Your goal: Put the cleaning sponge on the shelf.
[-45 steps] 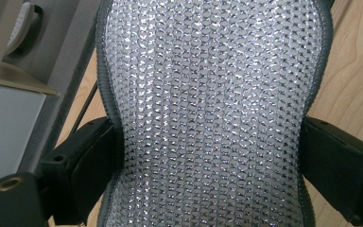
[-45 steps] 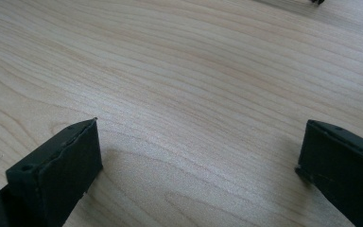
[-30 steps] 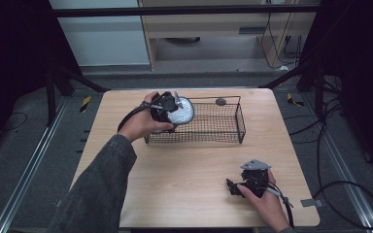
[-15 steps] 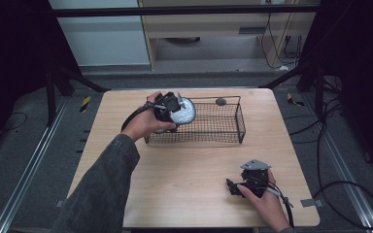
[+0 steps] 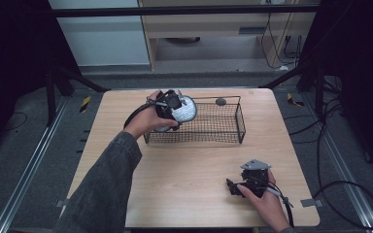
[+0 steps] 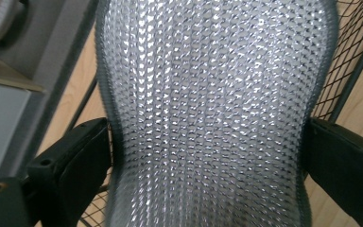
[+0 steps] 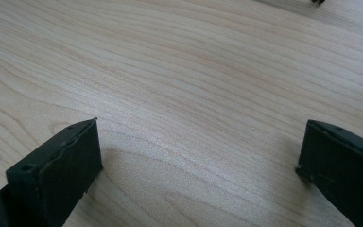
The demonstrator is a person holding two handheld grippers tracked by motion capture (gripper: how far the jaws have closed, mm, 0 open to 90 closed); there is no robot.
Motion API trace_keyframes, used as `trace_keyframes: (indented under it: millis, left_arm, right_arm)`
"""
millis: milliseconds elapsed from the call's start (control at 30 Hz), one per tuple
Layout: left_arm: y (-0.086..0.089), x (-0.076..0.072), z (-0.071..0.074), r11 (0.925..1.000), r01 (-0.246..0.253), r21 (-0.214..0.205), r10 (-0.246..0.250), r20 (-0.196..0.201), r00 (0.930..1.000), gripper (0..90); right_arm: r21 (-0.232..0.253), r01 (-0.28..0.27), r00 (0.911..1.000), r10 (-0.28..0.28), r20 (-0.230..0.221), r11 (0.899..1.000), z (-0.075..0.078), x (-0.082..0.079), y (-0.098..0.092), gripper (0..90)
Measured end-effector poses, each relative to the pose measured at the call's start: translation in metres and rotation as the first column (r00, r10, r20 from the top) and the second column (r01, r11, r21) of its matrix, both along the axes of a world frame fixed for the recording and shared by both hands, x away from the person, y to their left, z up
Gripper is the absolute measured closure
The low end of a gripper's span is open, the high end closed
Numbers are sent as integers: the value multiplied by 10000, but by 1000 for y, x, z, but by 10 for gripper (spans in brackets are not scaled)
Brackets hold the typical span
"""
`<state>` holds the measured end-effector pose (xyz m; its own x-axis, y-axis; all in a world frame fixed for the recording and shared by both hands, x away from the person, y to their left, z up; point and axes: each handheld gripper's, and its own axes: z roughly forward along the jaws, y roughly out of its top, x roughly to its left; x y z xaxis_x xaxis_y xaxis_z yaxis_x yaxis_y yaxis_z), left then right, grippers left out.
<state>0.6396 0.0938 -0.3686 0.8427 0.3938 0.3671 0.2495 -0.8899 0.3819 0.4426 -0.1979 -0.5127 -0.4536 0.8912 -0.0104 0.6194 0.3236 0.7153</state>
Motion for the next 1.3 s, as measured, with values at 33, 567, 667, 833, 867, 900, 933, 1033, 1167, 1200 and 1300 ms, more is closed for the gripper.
trace_keyframes:
  millis: [33, 567, 667, 833, 867, 900, 933, 1033, 1167, 1200, 1300]
  left_arm:
    - [0, 0, 0, 10000, -54, -35, 54, -13, 10000, 33]
    - [7, -5, 10, 9992, -111, -393, 118, 176, 9998, 65]
    - [6, -7, 11, 9992, -84, -396, 92, 196, 9998, 68]
    - [6, -10, 12, 9981, -82, -614, 92, 162, 9998, 68]
    - [5, -11, 12, 9977, -102, -669, 110, 126, 9999, 68]
    - [5, -13, 12, 9976, -80, -688, 88, 102, 9999, 65]
    - [5, -14, 12, 9972, -81, -743, 87, 78, 9999, 60]
    - [6, -17, 12, 9965, -92, -830, 96, 45, 9999, 52]
    - [9, -25, 13, 9943, -180, -1049, 177, -36, 9998, 47]
    - [10, -26, 14, 9934, -197, -1127, 192, -51, 9998, 45]
    - [11, -31, 15, 9916, -282, -1263, 281, -30, 9996, 43]
  right_arm:
    - [3, 3, 10000, -3, -6, 10000, 0, 0, 0, 4]
    - [-4, -10, 10000, 10, -1, 10000, 0, 0, 0, 4]
    - [2, -9, 10000, 9, -4, 10000, 0, 0, 0, 4]
    - [-1, 3, 10000, -3, -11, 10000, 0, 0, 0, 4]
    - [5, 10, 10000, -10, -18, 10000, 0, 0, 0, 4]
    - [0, 7, 10000, -7, -14, 10000, 0, 0, 0, 4]
    - [5, 0, 10000, 0, -9, 10000, 0, 0, 0, 4]
    - [4, -4, 10000, 4, -7, 10000, 0, 0, 0, 4]
    - [6, 22, 10000, -22, -26, 10000, 0, 0, 0, 4]
    - [8, 17, 10000, -17, -25, 10000, 0, 0, 0, 4]
    - [14, 26, 10000, -26, -29, 10000, 0, 0, 0, 4]
